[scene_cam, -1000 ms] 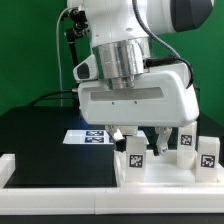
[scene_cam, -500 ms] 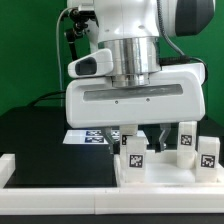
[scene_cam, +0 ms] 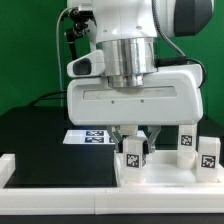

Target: Assemble square table

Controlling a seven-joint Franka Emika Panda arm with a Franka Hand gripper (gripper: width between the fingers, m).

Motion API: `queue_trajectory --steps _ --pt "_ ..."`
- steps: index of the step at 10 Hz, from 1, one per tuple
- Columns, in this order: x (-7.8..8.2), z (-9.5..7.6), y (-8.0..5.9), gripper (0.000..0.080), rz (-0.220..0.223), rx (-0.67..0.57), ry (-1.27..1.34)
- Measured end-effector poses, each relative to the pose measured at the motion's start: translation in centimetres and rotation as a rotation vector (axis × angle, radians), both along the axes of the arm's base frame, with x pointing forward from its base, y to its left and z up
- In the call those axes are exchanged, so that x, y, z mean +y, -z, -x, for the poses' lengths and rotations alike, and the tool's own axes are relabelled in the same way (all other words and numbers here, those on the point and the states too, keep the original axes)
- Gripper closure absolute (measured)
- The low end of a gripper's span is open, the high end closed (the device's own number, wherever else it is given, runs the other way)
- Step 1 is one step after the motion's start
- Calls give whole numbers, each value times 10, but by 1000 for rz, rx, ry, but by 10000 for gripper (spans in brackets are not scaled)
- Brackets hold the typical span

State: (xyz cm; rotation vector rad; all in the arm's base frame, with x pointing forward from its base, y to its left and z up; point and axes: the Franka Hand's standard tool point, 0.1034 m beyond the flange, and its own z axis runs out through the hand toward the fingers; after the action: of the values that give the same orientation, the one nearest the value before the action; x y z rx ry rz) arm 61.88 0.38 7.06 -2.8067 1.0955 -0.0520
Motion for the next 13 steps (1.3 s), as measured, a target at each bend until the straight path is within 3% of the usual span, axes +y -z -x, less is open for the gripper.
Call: queue_trajectory --steps 2,3,4,7,8,9,13 --pt "5 1 -1 505 -62 69 379" --pt "3 -3 -3 506 -118 77 544" --pt "2 -2 -2 505 -140 74 614" --pt "4 -1 0 505 -153 99 747" --pt "4 -2 0 505 -176 110 868" --pt "1 -3 1 505 -226 116 1035" --pt "1 -3 2 503 -230 122 1064"
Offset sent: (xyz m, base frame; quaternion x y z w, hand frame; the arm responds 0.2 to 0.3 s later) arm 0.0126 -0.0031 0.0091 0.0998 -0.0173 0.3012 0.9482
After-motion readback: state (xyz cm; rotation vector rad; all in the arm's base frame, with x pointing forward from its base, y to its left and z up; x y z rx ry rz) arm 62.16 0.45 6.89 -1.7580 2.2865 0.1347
